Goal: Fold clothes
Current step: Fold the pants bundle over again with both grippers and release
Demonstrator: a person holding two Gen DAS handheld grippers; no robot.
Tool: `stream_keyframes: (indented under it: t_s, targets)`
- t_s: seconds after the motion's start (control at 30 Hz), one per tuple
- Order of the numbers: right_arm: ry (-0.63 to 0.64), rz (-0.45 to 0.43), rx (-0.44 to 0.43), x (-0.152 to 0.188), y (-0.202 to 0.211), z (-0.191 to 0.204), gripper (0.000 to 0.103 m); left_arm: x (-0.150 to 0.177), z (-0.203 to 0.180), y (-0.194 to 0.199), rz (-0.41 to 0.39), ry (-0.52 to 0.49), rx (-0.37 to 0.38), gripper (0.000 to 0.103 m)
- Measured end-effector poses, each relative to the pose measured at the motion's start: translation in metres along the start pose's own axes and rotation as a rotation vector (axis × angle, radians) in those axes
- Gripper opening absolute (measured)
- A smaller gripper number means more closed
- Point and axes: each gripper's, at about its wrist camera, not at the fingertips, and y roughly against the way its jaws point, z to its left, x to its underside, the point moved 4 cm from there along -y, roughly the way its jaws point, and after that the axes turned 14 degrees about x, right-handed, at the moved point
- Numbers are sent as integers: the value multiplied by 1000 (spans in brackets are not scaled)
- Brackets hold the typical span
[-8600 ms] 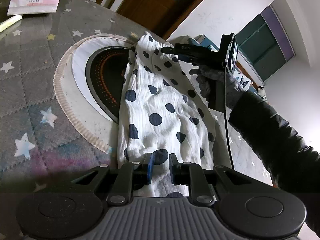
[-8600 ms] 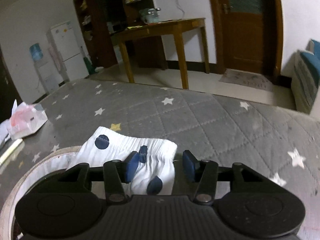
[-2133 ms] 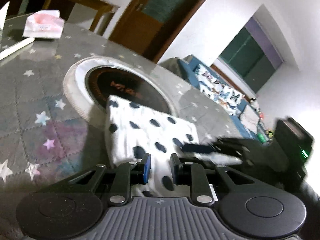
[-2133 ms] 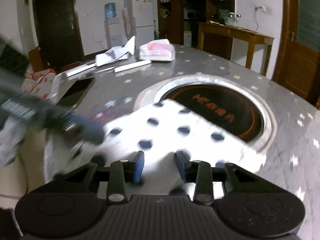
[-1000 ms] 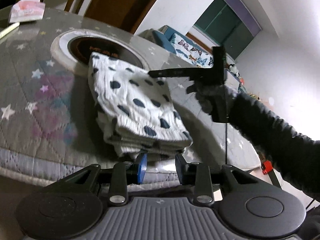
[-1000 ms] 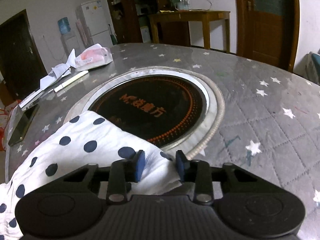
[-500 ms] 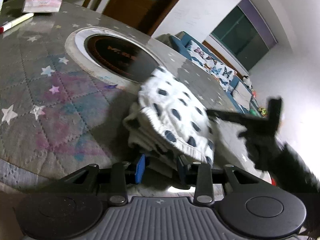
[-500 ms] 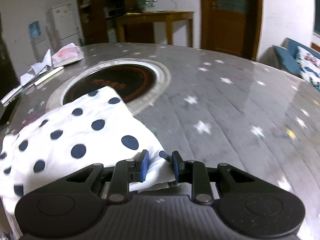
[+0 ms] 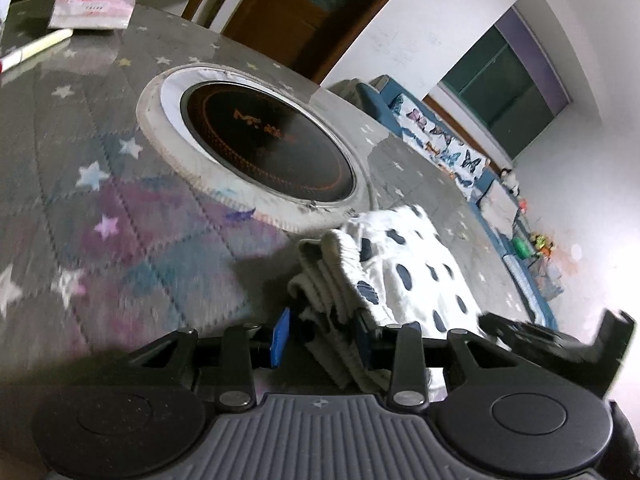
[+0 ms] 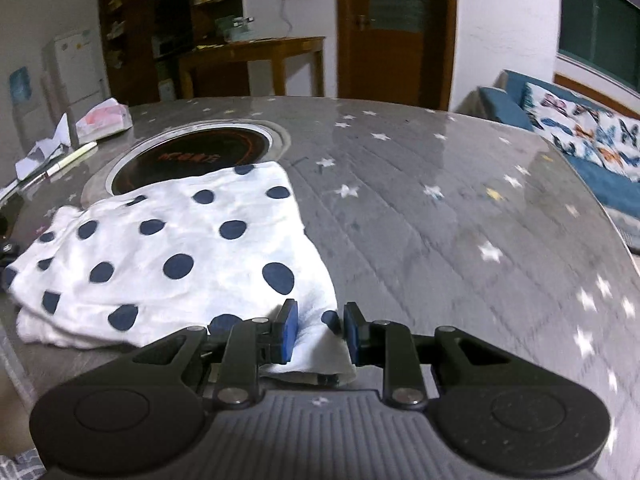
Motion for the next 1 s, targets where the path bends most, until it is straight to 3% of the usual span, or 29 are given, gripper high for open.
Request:
stream_keyframes:
  t_s: [0.17, 0.33, 0.43, 0.5, 0.63, 1.0]
  targets:
    - [-12, 11, 6, 12, 20, -1, 26, -6, -9, -8, 25, -75, -52, 42]
    - [7, -46, 2, -3, 35, 6, 26, -9, -11, -10, 30, -108, -85, 50]
    - [43, -84, -44, -16, 38, 21, 28, -8, -11, -9, 28, -109, -97, 56]
    - [76, -103, -82, -24, 38, 37, 36, -8, -12, -8, 27, -114, -110, 58]
    - [139, -118, -165, -36, 32, 69, 36, -7, -14, -6, 22, -129, -132, 69]
    - [233, -107, -286, -44, 9, 135, 38, -7, -15, -5, 17, -147, -165, 80]
